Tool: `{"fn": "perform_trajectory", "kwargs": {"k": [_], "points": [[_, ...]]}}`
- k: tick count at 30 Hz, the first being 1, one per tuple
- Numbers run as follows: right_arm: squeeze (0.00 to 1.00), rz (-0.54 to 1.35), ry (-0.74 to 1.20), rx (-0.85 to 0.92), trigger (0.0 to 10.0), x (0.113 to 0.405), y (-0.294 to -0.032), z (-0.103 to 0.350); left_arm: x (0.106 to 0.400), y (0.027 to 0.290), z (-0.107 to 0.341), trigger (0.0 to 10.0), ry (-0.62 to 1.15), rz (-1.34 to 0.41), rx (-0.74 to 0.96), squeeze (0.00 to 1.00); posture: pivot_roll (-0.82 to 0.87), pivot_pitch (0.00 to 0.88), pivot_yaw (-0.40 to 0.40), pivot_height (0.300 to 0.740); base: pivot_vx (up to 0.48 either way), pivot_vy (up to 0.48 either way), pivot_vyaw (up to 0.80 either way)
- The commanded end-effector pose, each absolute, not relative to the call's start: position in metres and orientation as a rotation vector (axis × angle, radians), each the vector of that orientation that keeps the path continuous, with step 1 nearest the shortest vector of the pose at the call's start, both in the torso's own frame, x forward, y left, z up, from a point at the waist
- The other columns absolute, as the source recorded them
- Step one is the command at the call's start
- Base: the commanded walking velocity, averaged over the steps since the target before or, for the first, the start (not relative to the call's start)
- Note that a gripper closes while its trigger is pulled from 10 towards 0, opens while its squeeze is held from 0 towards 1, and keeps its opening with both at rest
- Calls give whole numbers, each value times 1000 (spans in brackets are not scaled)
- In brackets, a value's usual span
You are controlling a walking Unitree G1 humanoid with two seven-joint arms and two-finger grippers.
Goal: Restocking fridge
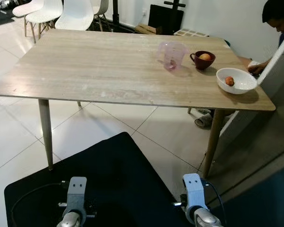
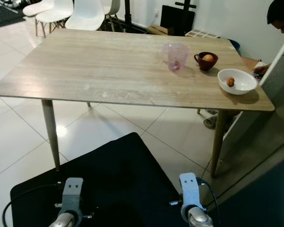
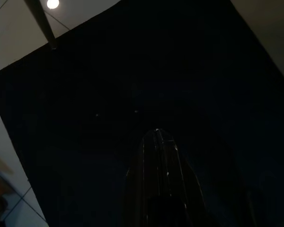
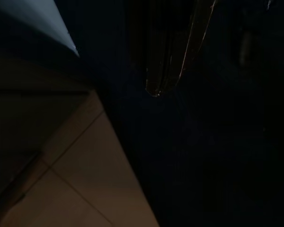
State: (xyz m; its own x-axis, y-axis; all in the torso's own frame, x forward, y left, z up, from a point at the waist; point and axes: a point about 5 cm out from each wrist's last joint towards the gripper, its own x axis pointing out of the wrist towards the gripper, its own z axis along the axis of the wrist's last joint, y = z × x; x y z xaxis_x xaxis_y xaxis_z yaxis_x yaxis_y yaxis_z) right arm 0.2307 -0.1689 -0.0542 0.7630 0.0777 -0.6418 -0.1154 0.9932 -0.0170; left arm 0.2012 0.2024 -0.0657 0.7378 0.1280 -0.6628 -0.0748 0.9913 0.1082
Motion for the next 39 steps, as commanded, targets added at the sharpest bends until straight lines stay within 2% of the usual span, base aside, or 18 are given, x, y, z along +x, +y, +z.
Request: {"fn": "perform_trajectory", "kwargs": {"k": [1,27,39], "points": [[0,95,719,-51,10000,221,-172,-60,199,198,-68,10000,745,96,72,0,-68,70,-30,707,371,0,0],[0,90,727,-46,10000,218,-171,-62,197,195,-69,10000,737,78,67,0,-66,71,-26,707,27,0,0],[0,92,727,-48,10000,219,-171,-61,197,195,-69,10000,736,71,59,0,-67,73,-28,707,372,0,0]]}}
